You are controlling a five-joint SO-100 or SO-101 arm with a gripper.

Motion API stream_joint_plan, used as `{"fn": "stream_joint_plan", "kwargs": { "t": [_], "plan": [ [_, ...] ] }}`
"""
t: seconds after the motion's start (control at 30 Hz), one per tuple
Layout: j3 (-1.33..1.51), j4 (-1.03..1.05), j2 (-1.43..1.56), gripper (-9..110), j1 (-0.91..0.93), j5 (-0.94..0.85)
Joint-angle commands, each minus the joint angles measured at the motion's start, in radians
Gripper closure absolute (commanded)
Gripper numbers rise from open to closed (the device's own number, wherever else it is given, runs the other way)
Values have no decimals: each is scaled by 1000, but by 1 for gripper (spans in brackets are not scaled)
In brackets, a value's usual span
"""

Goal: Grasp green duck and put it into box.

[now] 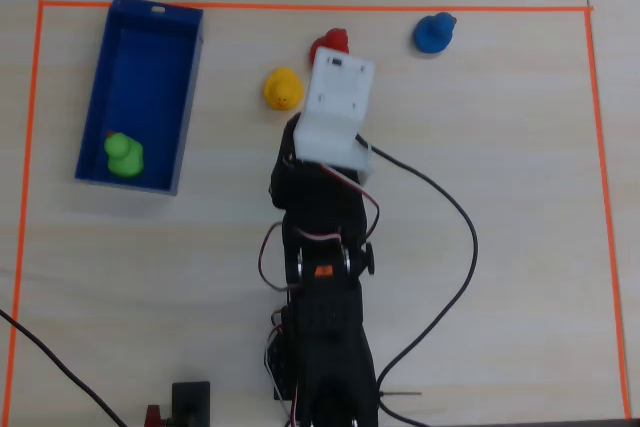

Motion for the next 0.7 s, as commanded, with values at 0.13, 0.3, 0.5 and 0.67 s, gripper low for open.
{"fn": "stream_joint_plan", "kwargs": {
  "t": [0.13,0.3,0.5,0.67],
  "plan": [
    [680,11,529,101,21,3],
    [882,8,583,101,31,2],
    [890,282,584,101,35,-75],
    [890,314,584,101,41,-71]
  ]
}}
